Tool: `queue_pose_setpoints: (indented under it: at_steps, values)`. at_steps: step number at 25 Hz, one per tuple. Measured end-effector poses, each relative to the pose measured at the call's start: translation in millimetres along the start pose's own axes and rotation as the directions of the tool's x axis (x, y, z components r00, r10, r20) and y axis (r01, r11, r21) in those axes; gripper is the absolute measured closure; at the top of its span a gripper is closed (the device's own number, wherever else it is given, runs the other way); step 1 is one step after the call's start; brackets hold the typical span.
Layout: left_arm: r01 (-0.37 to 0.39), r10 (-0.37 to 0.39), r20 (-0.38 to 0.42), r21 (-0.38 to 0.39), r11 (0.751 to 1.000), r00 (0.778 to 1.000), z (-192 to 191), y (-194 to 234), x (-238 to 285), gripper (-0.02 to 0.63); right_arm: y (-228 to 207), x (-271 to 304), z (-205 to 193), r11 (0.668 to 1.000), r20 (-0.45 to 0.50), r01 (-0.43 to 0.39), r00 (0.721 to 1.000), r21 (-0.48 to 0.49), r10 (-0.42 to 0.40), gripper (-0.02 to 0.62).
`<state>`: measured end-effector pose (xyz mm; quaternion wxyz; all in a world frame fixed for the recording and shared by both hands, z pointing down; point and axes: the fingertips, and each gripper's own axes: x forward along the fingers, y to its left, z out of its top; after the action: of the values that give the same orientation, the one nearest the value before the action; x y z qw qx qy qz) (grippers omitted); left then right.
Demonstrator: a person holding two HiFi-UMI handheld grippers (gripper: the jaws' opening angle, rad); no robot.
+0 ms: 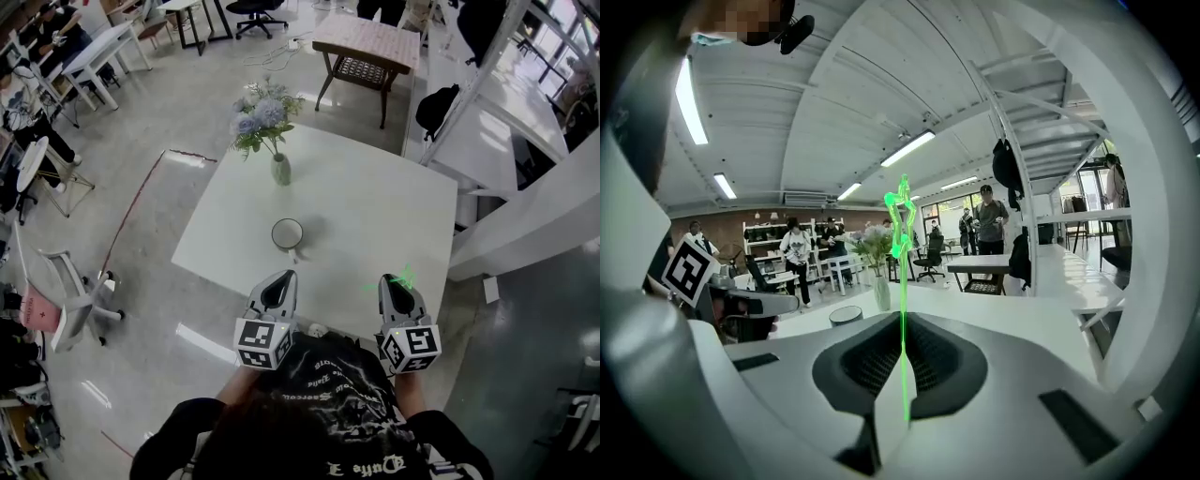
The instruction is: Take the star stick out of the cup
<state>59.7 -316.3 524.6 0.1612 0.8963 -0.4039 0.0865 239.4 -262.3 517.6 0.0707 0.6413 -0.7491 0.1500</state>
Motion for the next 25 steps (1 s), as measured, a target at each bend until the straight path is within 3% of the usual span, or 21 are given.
queue_pose_setpoints:
  at_steps: [25]
  values:
    - [-0.025, 0.025, 0.0, -0.006, 1.0, 1.0, -2, 10, 0, 0.586, 14, 11, -5, 0.998, -0.043, -0.043, 0.998, -0.048, 0.041, 0.577]
